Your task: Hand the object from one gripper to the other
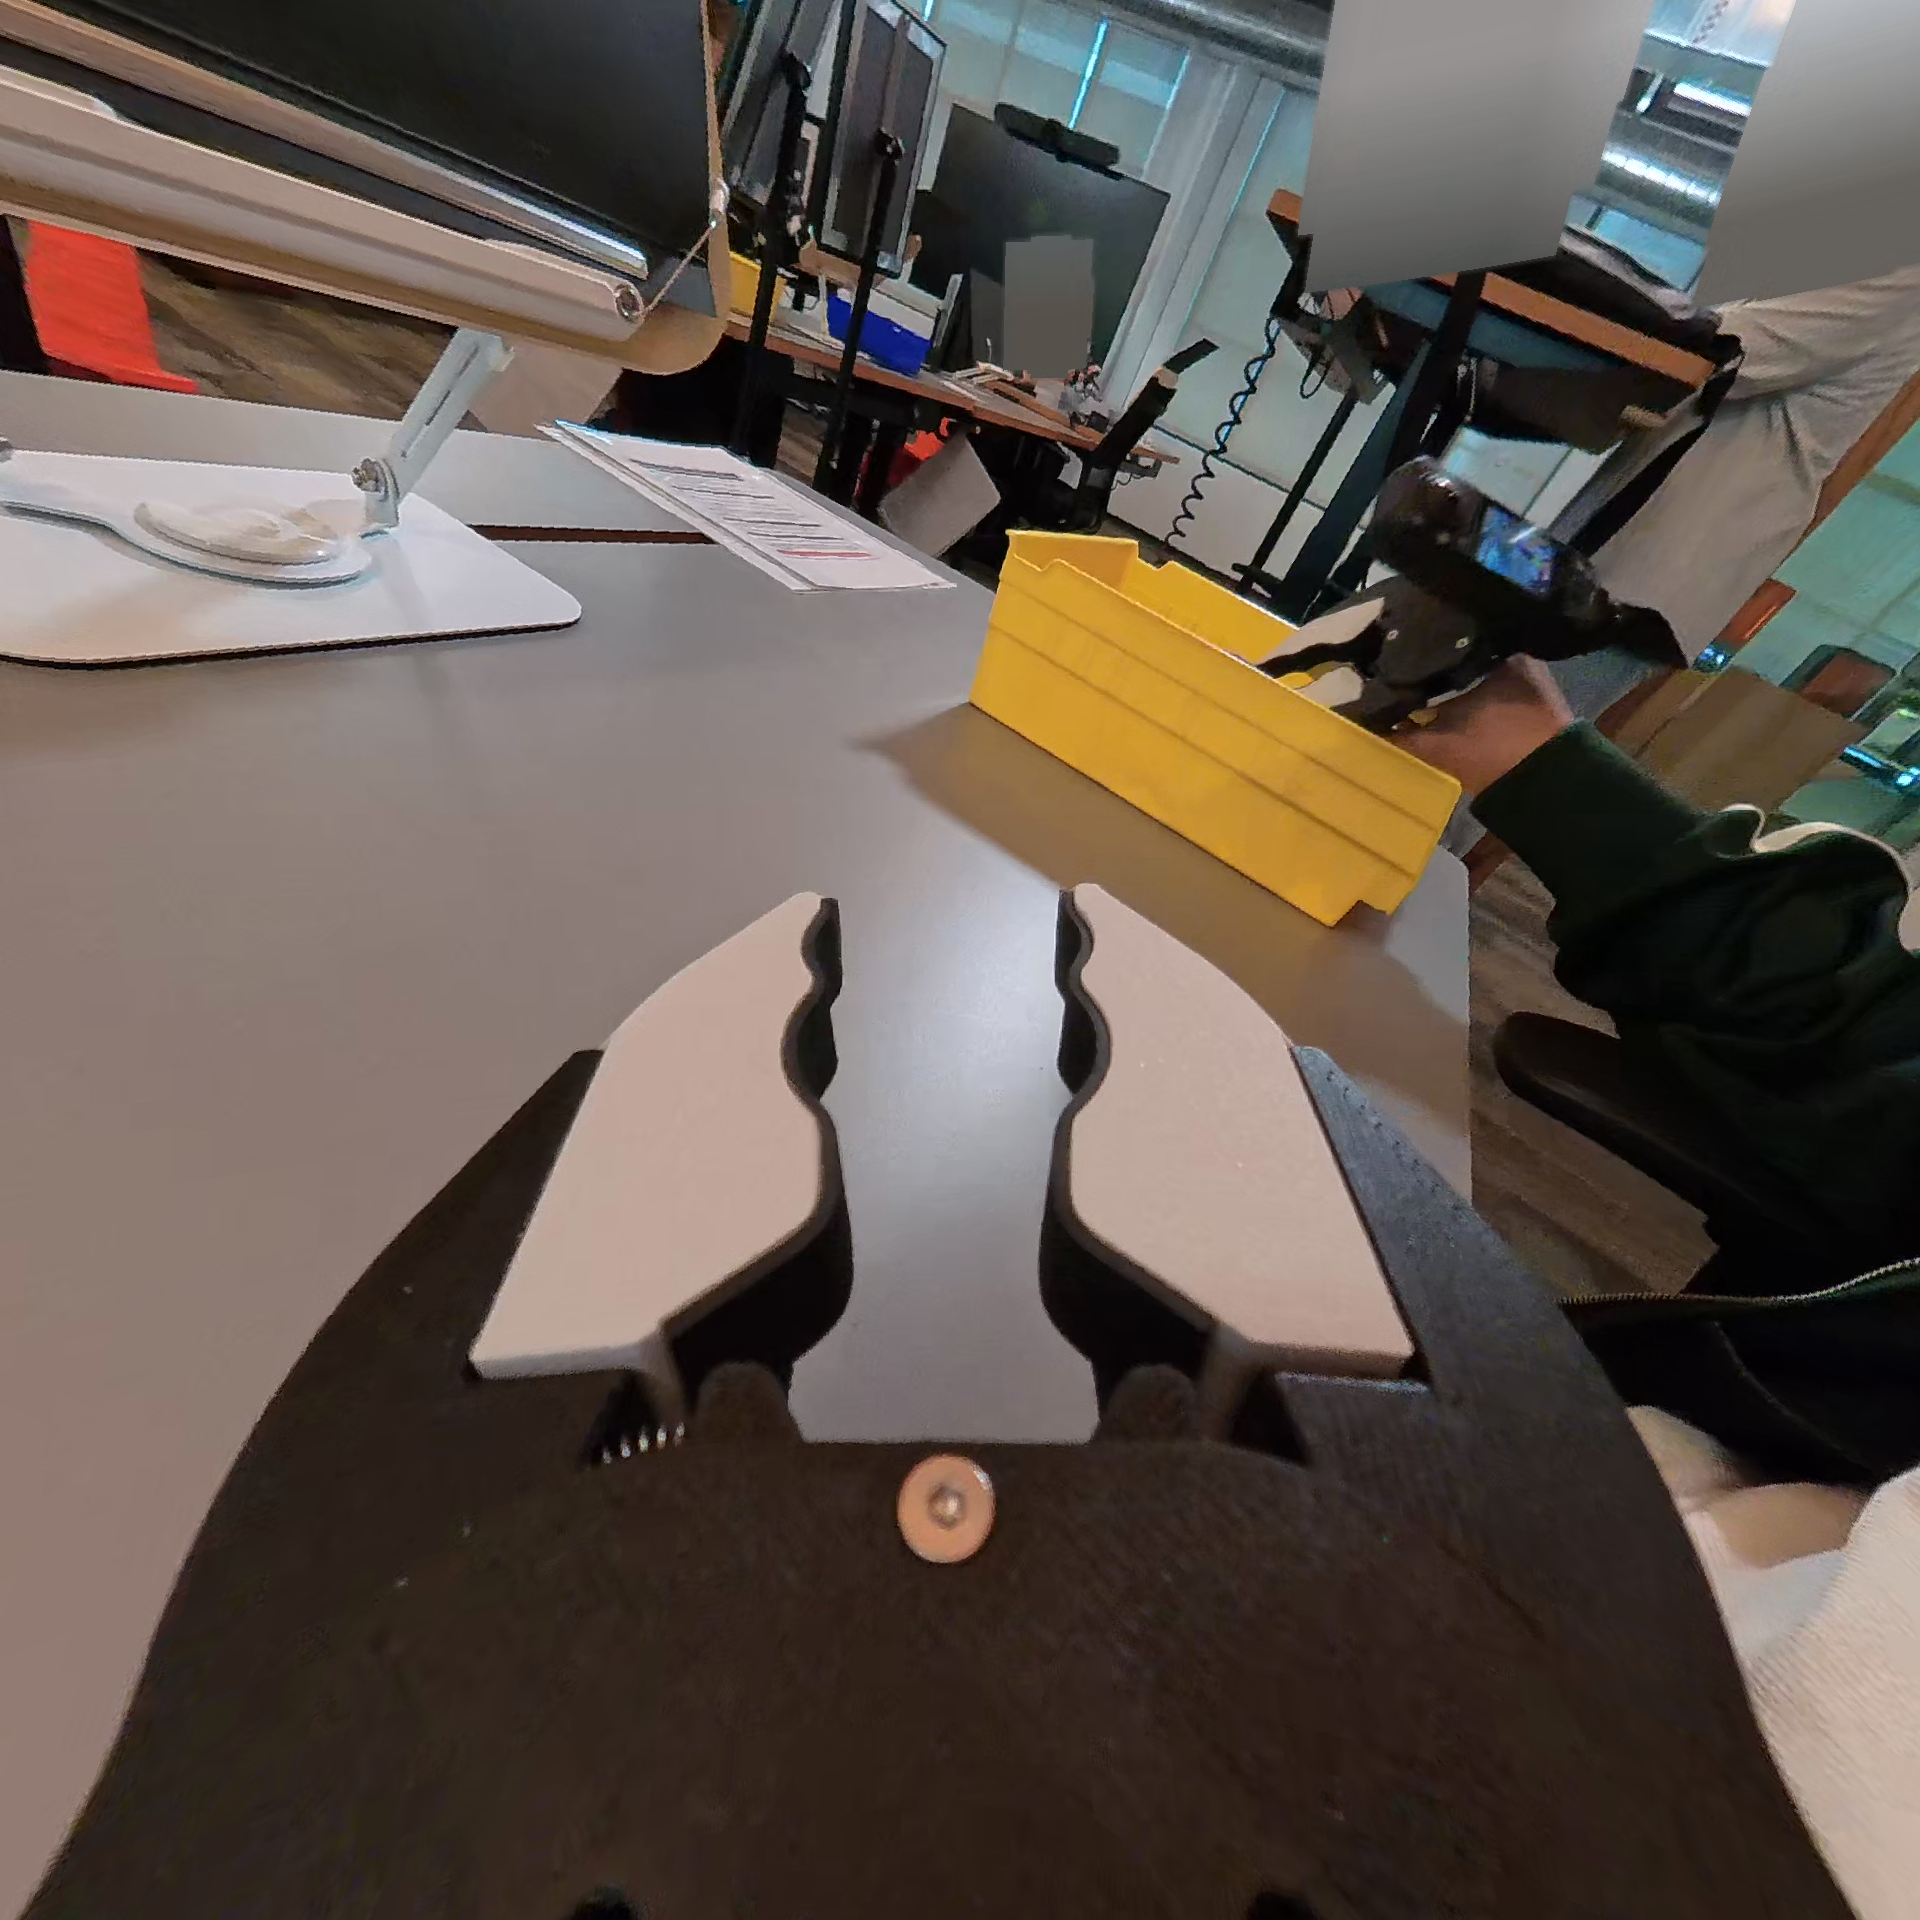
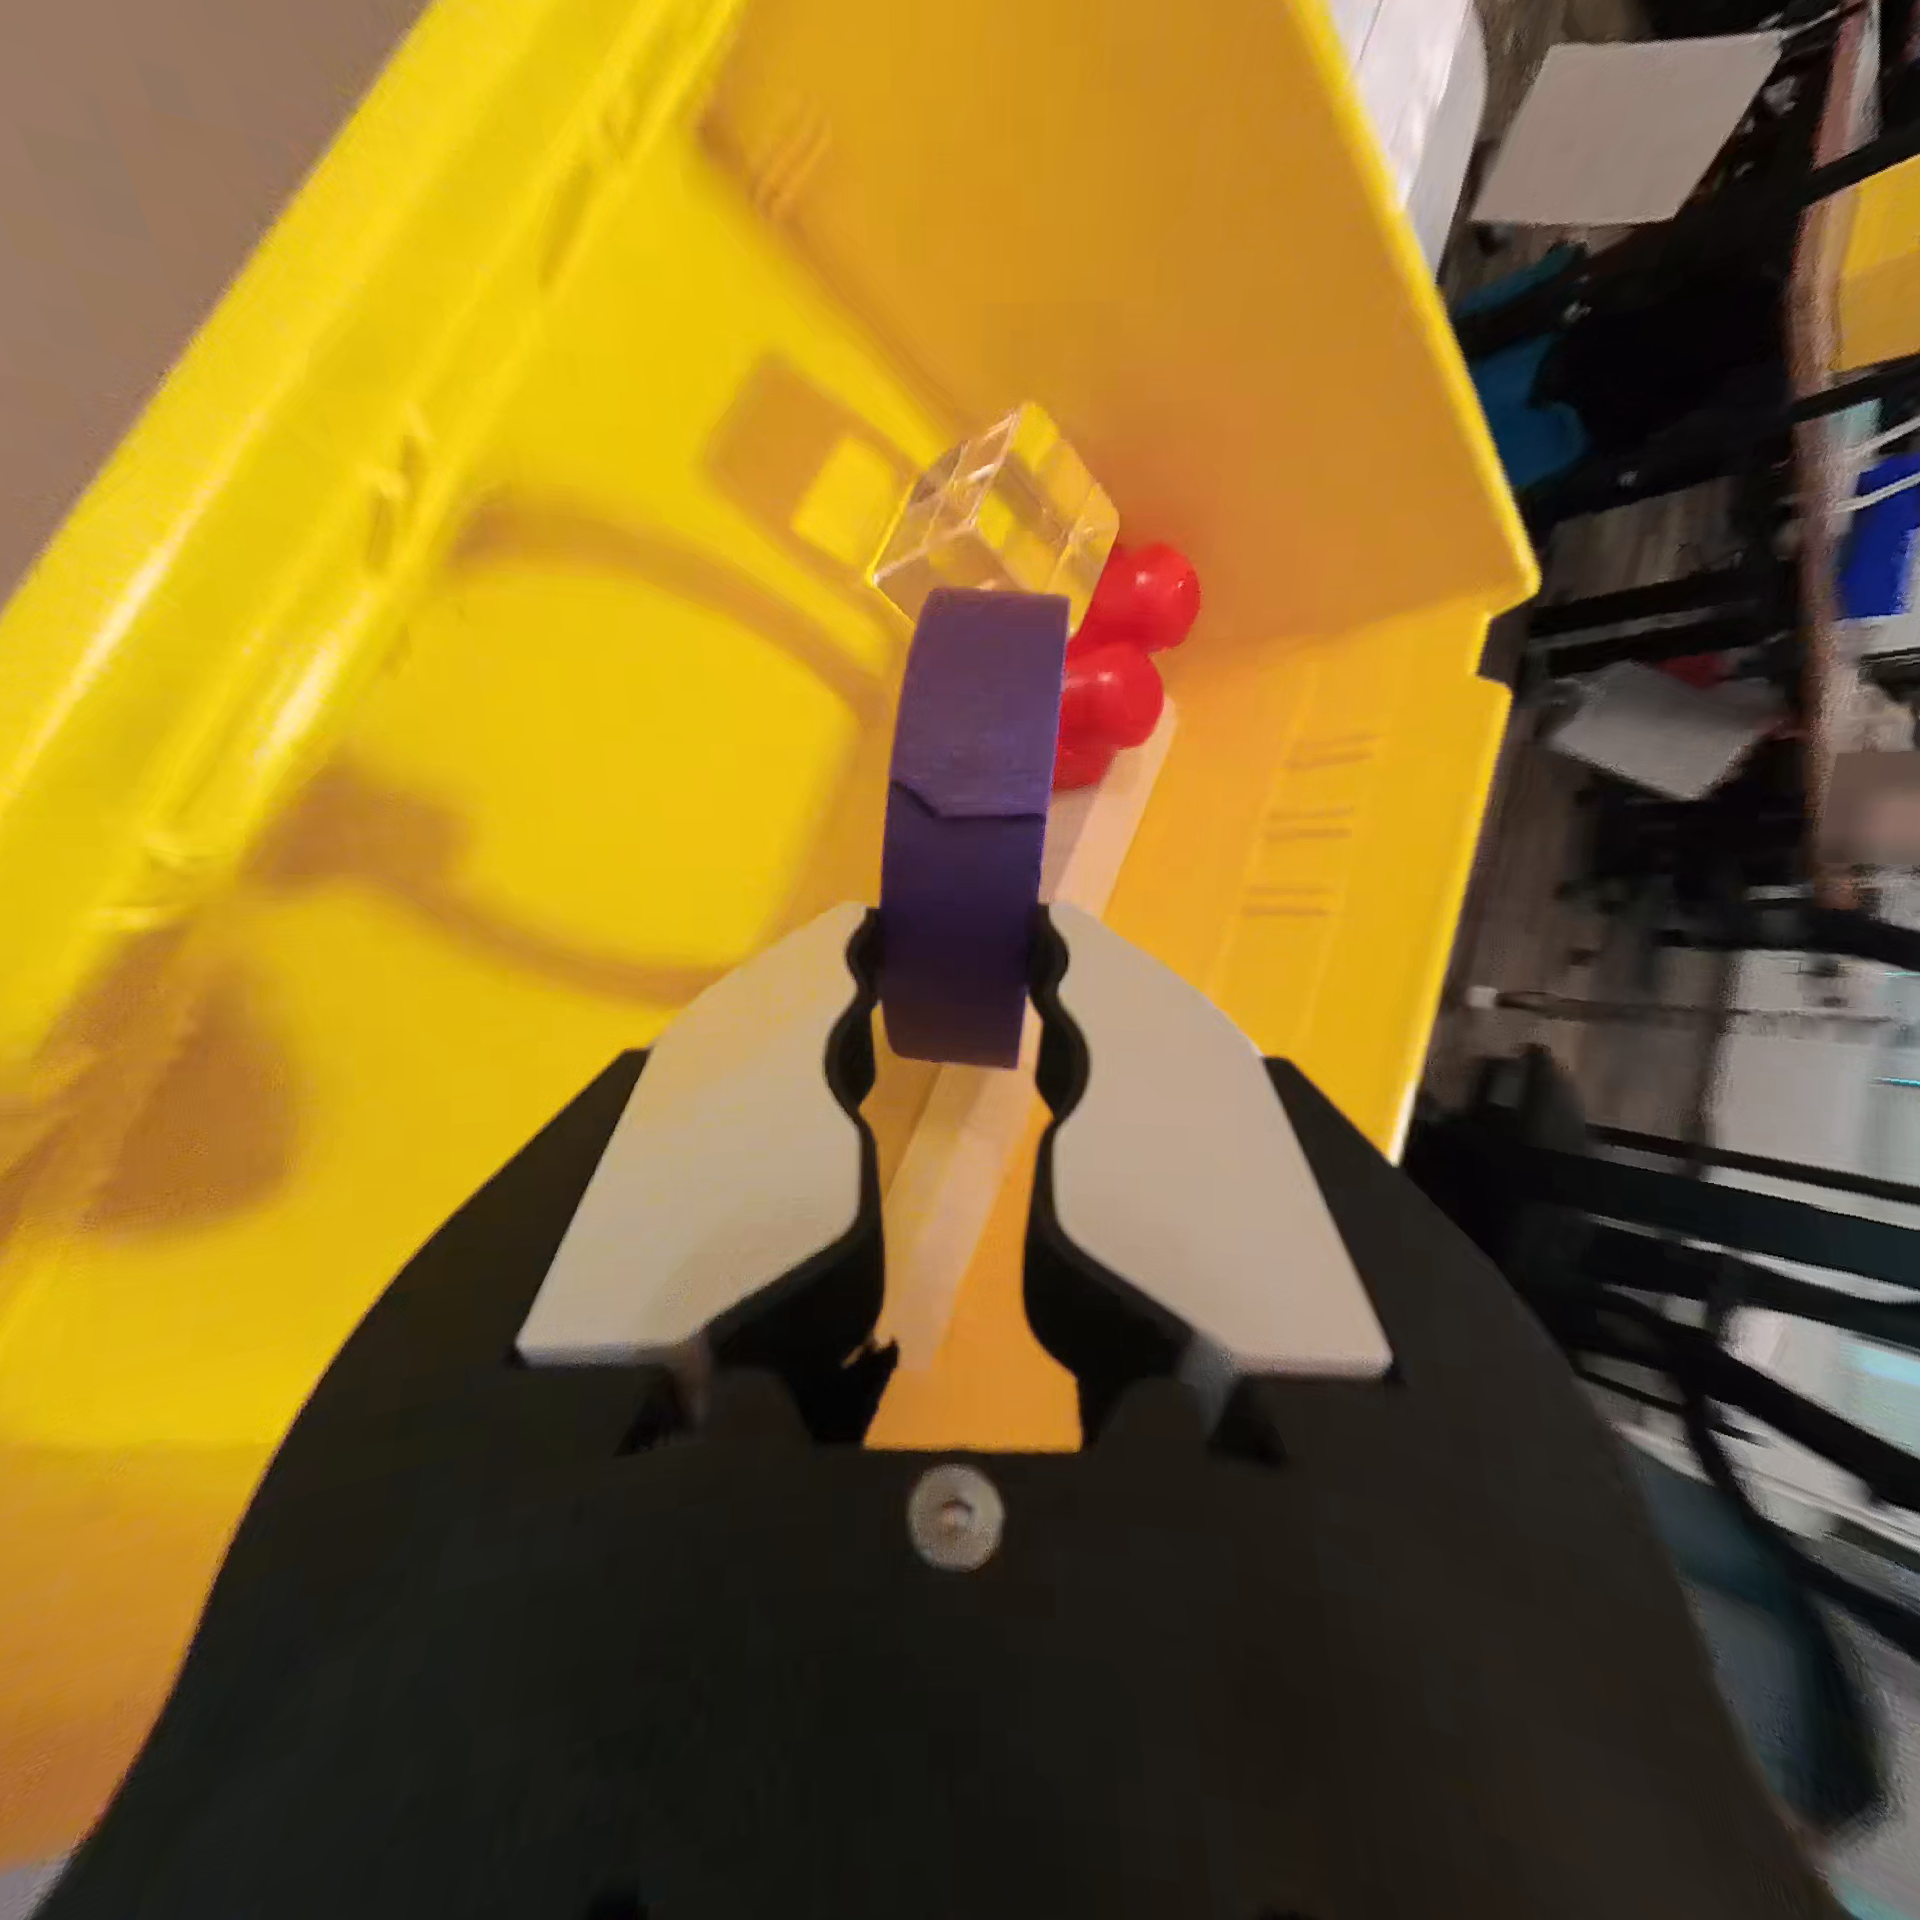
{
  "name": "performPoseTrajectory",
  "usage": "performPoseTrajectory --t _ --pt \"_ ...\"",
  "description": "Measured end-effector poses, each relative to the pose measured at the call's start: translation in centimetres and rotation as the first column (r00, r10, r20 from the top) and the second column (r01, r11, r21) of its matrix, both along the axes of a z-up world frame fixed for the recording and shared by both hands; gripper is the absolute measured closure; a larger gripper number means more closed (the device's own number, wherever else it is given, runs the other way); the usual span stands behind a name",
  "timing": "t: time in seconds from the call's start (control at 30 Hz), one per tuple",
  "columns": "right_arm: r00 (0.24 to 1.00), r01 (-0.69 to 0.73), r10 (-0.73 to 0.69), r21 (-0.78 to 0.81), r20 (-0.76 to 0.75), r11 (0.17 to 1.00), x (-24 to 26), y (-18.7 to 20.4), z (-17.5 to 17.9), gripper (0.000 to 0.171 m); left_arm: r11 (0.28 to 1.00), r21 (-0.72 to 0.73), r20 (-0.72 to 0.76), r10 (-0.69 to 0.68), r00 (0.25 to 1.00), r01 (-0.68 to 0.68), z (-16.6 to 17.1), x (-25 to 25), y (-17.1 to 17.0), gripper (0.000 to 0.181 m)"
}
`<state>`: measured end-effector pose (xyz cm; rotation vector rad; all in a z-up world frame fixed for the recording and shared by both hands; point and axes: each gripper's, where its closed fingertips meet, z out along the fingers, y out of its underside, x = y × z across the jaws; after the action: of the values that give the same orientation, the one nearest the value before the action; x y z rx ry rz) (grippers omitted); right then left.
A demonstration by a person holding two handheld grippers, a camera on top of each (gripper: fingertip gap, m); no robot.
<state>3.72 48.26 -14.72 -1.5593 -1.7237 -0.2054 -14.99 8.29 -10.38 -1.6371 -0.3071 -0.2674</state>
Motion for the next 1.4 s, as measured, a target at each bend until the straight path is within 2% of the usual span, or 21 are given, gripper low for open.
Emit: performPoseTrajectory --t 0.1,0.17,0.23,0.27,0.3,0.37,0.47,0.63,0.73,0.83,0.9,0.97,1.1,1.17,1.27,1.3,1.4 --pt "0.984 -0.080 0.056 0.137 0.171 0.987 0.4 0.1 -0.7 0.143 1.000 -0.007 -0.015 0.003 1.000 -0.003 -0.1 0.0 -0.1 0.142" --pt "0.963 -0.158 0.115 0.164 0.242 0.974 0.6 -0.1 -1.0 0.143 1.000 -0.007 -0.009 0.004 1.000 -0.004 -0.1 -0.1 -0.1 0.142" --pt "0.949 -0.197 0.162 0.110 0.270 0.974 1.0 -0.7 -1.6 0.143 1.000 -0.002 0.002 0.006 1.000 -0.006 -0.1 -0.2 -0.2 0.142" --pt "0.950 -0.190 0.174 0.040 0.258 0.981 1.3 -1.2 -2.1 0.142 1.000 0.002 0.006 0.007 1.000 -0.007 0.0 -0.2 -0.3 0.142" --pt "0.956 -0.170 0.170 -0.021 0.238 0.985 1.6 -1.4 -2.4 0.133 1.000 0.005 0.008 0.009 1.000 -0.009 0.0 -0.3 -0.3 0.142" --pt "0.965 -0.123 0.139 -0.083 0.222 0.989 2.4 -1.1 -2.4 0.125 1.000 0.004 0.009 0.011 1.000 -0.011 0.0 -0.3 -0.3 0.142" --pt "0.984 -0.100 0.111 -0.087 0.139 0.991 2.7 -0.6 -0.6 0.129 1.000 0.001 0.010 0.007 1.000 -0.007 -0.1 -0.2 -0.2 0.142" --pt "0.979 -0.168 0.159 -0.059 -0.130 0.984 0.0 -2.5 5.0 0.138 1.000 -0.004 0.007 0.000 1.000 0.000 -0.2 0.1 0.0 0.141" --pt "0.890 -0.329 0.263 -0.125 -0.372 0.936 -3.7 -7.9 9.0 0.136 1.000 -0.005 0.011 -0.001 1.000 0.001 -0.2 0.1 0.1 0.141" --pt "0.671 -0.581 0.313 -0.215 -0.672 0.785 -7.4 -16.1 13.5 0.129 1.000 -0.009 0.009 -0.003 1.000 0.003 -0.2 0.2 0.1 0.141" --pt "0.523 -0.665 0.214 -0.239 -0.825 0.708 -9.4 -20.2 15.2 0.114 1.000 -0.027 0.007 0.002 1.000 -0.001 -0.4 0.2 0.1 0.141" --pt "0.467 -0.715 0.193 -0.240 -0.863 0.656 -11.0 -24.2 14.0 0.116 0.999 -0.038 0.003 0.010 1.000 -0.009 -0.4 0.1 0.0 0.141" --pt "0.510 -0.766 0.316 -0.255 -0.800 0.590 -13.6 -31.8 7.4 0.117 0.999 -0.050 -0.010 0.014 1.000 -0.014 -0.5 0.0 -0.2 0.141" --pt "0.544 -0.793 0.306 -0.358 -0.782 0.494 -14.0 -35.0 5.0 0.116 0.998 -0.059 -0.014 0.015 1.000 -0.016 -0.7 -0.1 -0.2 0.142" --pt "0.554 -0.822 0.241 -0.477 -0.797 0.311 -13.8 -37.9 4.5 0.116 0.998 -0.067 -0.012 0.016 1.000 -0.016 -1.0 -0.3 -0.2 0.142" --pt "0.556 -0.822 0.254 -0.479 -0.792 0.307 -13.8 -37.9 4.1 0.117 0.997 -0.069 -0.012 0.019 1.000 -0.019 -1.0 -0.4 -0.1 0.142" --pt "0.572 -0.807 0.311 -0.454 -0.759 0.376 -14.1 -36.3 2.8 0.121 0.997 -0.072 -0.016 0.029 0.999 -0.030 -1.1 -0.6 -0.2 0.142"
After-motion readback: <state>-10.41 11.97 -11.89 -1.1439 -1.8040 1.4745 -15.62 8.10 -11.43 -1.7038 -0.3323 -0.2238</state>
